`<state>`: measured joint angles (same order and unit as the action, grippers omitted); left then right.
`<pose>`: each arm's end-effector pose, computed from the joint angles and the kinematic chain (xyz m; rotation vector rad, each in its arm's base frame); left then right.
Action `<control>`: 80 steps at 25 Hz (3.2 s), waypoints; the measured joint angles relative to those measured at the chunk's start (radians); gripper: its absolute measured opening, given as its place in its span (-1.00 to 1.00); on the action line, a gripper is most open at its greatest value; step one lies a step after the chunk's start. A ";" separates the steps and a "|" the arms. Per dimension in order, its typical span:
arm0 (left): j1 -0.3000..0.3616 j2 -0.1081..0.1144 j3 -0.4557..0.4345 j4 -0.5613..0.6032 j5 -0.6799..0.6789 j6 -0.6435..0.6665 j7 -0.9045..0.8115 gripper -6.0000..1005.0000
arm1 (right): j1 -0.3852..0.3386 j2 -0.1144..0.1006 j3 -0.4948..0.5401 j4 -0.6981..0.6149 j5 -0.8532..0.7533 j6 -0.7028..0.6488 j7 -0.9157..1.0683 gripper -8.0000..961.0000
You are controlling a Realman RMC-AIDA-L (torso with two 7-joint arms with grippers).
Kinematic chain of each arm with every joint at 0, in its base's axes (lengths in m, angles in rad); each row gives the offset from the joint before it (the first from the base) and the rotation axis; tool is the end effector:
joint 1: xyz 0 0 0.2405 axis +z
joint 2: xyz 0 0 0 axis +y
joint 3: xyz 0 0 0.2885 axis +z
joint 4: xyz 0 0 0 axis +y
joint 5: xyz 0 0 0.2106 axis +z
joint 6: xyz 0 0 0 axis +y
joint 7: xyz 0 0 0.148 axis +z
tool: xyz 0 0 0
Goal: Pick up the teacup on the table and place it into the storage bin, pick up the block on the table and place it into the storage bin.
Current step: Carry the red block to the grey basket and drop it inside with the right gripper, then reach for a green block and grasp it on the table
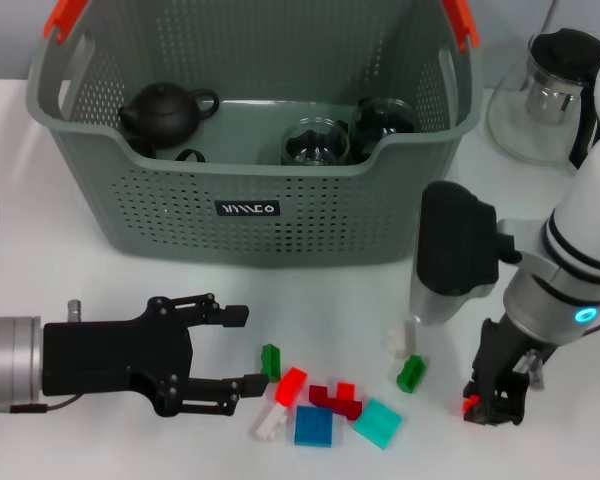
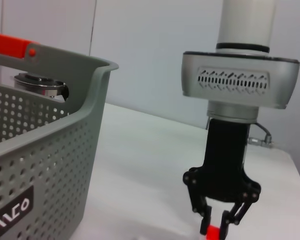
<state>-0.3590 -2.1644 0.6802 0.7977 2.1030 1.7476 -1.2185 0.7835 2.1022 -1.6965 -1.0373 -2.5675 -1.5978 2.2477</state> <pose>-0.3043 0.2725 -0.0362 -2.8583 -0.4755 -0.6926 0.1987 0.3444 -0.0943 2.9053 -0.3148 1.0387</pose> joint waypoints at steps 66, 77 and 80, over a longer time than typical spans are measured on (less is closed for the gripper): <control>-0.031 0.026 -0.050 0.004 0.018 0.014 -0.008 0.65 | -0.001 -0.004 0.465 -0.375 0.212 -0.239 0.015 0.97; -0.033 0.026 -0.050 0.001 0.018 0.012 -0.004 0.65 | -0.011 -0.002 0.305 -0.172 0.106 -0.155 0.071 0.97; -0.031 0.025 -0.050 0.000 0.017 0.012 -0.003 0.65 | -0.003 -0.002 0.293 -0.131 0.075 -0.134 0.095 0.97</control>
<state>-0.3895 -2.1397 0.6305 0.7975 2.1198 1.7593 -1.2215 0.7810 2.1000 -1.4032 -1.1686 -2.4930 -1.7320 2.3429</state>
